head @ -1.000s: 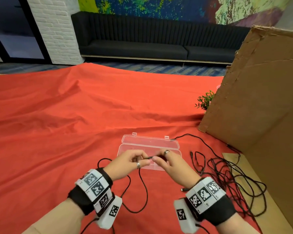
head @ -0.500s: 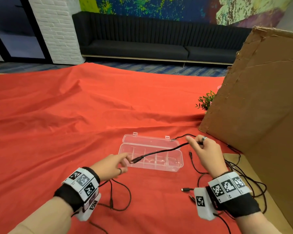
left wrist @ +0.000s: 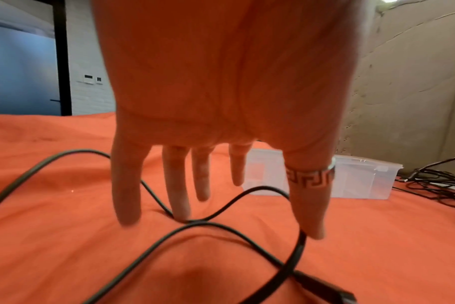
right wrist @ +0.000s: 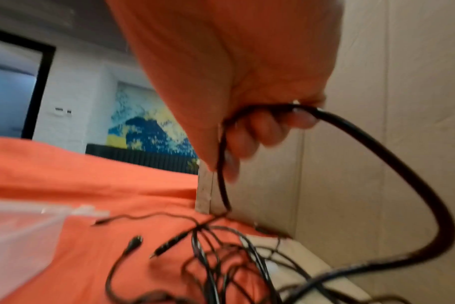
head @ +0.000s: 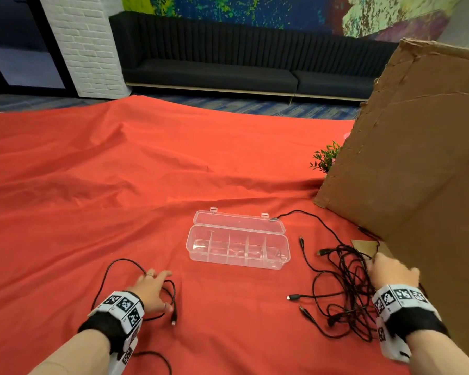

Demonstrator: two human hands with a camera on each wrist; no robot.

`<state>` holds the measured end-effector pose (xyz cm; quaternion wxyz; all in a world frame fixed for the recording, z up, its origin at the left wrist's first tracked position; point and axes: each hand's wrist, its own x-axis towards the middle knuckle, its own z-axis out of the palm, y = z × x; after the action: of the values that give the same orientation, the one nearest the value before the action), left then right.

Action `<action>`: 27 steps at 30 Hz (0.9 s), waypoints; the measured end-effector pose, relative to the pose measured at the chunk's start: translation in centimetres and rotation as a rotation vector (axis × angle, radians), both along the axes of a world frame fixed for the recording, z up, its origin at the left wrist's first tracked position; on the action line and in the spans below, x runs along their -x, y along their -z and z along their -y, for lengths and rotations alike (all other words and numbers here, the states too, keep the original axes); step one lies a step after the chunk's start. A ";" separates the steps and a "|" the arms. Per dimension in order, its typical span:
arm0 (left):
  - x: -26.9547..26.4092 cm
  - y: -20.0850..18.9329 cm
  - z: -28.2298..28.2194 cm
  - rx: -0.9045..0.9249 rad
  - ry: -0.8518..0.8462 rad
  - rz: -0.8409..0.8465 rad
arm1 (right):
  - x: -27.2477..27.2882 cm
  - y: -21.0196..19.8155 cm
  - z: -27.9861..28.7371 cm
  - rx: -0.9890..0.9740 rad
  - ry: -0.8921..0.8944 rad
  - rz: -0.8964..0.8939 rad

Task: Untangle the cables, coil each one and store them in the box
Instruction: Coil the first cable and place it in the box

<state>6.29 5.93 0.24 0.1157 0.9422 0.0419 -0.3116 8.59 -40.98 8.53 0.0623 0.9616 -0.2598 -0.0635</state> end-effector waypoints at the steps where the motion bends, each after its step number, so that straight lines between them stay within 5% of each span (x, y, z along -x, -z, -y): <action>1: 0.1 0.2 0.1 0.027 -0.002 -0.035 | 0.4 0.9 -0.3 0.034 0.016 -0.084; 5: 0.4 0.5 1.1 0.158 -0.008 -0.051 | 0.7 2.5 -4.9 0.021 -0.175 -0.069; 9: -0.1 -1.7 3.1 0.579 -0.024 -0.017 | 0.6 1.6 -12.9 -0.407 -0.593 0.133; 14: -1.2 -7.6 6.6 0.962 0.167 0.024 | 1.4 0.3 -20.6 -0.811 -0.902 -0.034; 20: -1.5 -11.1 6.5 1.160 -0.012 0.222 | 0.4 -3.2 -19.3 -1.139 -0.791 0.077; 24: -2.4 -10.0 4.5 0.931 -0.003 0.288 | -0.6 -3.9 -15.2 -1.048 -0.641 0.371; 27: -2.8 -9.0 2.9 0.924 -0.116 0.282 | -1.3 -4.7 -11.6 -0.889 -0.416 0.587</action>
<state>9.05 3.01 9.27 0.5437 0.8214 -0.0646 -0.1598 9.93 -29.42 13.21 -0.4119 0.9035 -0.0198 0.1167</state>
